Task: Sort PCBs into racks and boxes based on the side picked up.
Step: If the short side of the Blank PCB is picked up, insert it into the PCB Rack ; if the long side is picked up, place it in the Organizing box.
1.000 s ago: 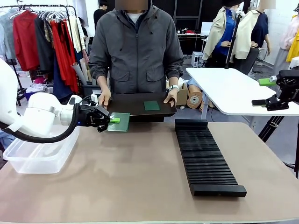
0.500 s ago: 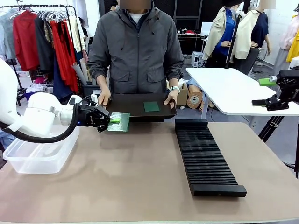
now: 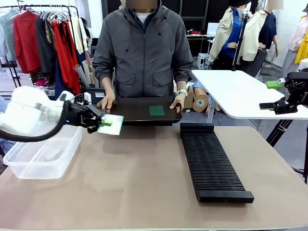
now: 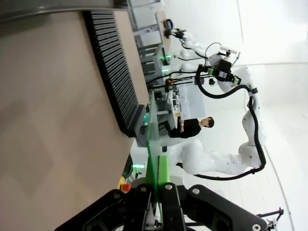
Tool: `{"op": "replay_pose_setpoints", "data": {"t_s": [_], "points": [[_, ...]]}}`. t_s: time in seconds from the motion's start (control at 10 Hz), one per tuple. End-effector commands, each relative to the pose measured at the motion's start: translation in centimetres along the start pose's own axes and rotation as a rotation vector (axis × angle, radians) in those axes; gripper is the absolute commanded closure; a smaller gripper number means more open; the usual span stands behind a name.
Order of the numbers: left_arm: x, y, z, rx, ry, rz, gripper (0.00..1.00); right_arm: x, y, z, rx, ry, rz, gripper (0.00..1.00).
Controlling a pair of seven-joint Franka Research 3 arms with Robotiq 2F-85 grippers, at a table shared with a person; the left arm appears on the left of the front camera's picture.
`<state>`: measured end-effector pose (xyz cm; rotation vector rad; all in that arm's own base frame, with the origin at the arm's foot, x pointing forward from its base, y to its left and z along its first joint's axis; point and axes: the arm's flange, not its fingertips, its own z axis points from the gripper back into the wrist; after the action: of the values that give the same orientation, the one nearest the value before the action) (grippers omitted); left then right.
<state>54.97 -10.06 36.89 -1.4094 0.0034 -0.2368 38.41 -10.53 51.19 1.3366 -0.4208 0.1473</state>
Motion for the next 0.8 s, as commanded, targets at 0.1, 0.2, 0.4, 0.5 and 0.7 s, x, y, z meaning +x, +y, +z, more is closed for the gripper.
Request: {"op": "replay_pose_setpoints", "data": {"t_s": [0.1,0.2,0.4,0.5,0.7], "points": [[-1.0,-4.2,6.1,0.135,-0.035,0.094,1.00,-0.2,0.1,-0.1,-0.006,-0.009,0.016,0.00],[-1.4,-5.2,7.7,0.207,-0.055,0.106,1.00,-0.2,0.1,-0.1,-0.006,-0.009,0.016,0.00],[-1.4,-7.0,10.6,0.455,-0.094,0.074,1.00,-0.2,0.1,-0.1,-0.006,-0.009,0.016,0.00],[-1.0,-7.6,12.3,0.546,-0.121,0.068,1.00,-0.2,0.1,-0.1,-0.006,-0.009,0.016,0.00],[-1.0,-8.7,14.5,0.729,-0.164,0.065,1.00,-0.2,0.1,-0.1,-0.006,-0.009,0.016,0.00]]}}
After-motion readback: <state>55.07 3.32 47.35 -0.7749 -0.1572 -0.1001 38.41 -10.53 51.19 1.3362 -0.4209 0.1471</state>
